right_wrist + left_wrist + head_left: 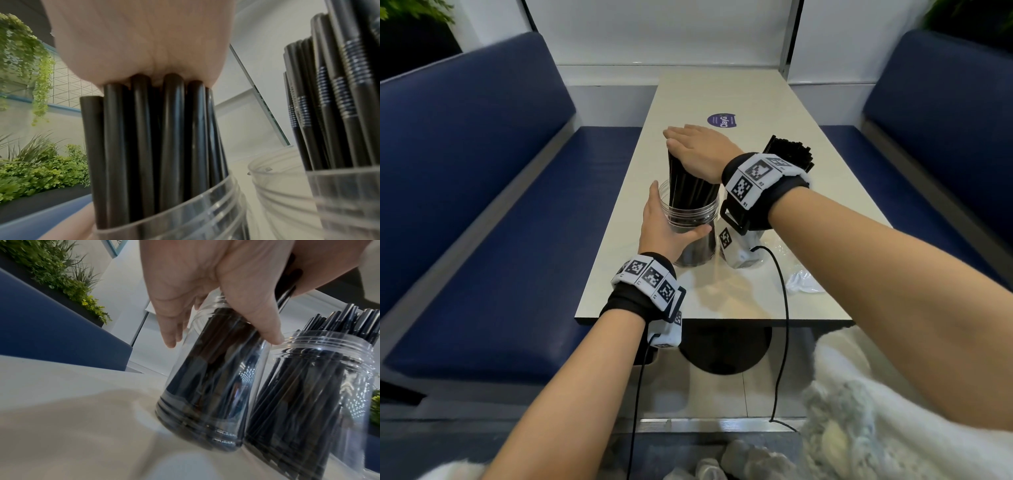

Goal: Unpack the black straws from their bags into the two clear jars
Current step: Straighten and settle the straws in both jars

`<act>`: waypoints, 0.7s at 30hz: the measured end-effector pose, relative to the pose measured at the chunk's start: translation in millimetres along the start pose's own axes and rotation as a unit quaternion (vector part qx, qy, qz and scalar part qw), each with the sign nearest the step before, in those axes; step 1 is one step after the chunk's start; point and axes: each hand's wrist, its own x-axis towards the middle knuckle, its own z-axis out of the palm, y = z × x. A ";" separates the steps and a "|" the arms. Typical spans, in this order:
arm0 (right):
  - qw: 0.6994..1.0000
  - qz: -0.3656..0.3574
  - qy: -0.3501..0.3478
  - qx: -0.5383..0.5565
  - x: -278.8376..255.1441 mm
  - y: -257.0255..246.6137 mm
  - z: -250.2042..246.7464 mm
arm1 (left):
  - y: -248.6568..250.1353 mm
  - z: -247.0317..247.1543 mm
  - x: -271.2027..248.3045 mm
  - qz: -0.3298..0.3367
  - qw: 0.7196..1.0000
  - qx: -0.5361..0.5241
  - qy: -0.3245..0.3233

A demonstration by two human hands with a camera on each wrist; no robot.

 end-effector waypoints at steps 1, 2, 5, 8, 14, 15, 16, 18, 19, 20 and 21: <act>1.000 -0.003 0.006 0.004 -1.2 -0.9 -1.2 | -0.1 -0.3 -0.5 0.002 1.000 0.003 0.000; 1.000 -0.004 0.016 0.010 -2.4 -1.5 -2.1 | -0.4 -0.7 -0.8 0.003 1.000 0.006 -0.001; 0.999 -0.001 0.047 0.019 -8.2 -3.0 -3.7 | -1.0 -0.1 -1.0 0.001 1.000 0.006 -0.001; 0.999 0.005 0.038 0.025 -13.3 -4.9 -0.1 | -2.6 2.2 -0.6 0.011 1.000 -0.008 0.011; 0.999 0.005 0.046 0.021 -14.9 -3.9 1.7 | -5.0 3.7 0.7 0.023 0.999 -0.020 0.021; 0.999 0.005 0.048 0.024 -15.8 -3.4 1.3 | -5.0 3.5 0.8 0.024 0.999 -0.019 0.021; 0.998 0.006 0.049 0.026 -17.2 -2.9 0.9 | -5.0 3.6 1.1 0.023 0.999 -0.019 0.020; 0.998 0.008 0.058 0.034 -20.7 -2.3 -0.6 | -5.3 3.3 1.1 0.020 1.000 -0.016 0.017; 0.997 0.008 0.067 0.042 -23.1 -2.3 -2.2 | -4.5 2.6 0.6 0.017 1.000 -0.014 0.015; 0.995 0.006 0.079 0.053 -26.4 -2.6 -4.6 | -3.7 1.8 0.0 0.013 1.000 -0.012 0.014; 0.993 0.004 0.091 0.069 -30.8 -3.2 -7.3 | -1.9 0.5 -1.1 0.008 1.000 -0.009 0.011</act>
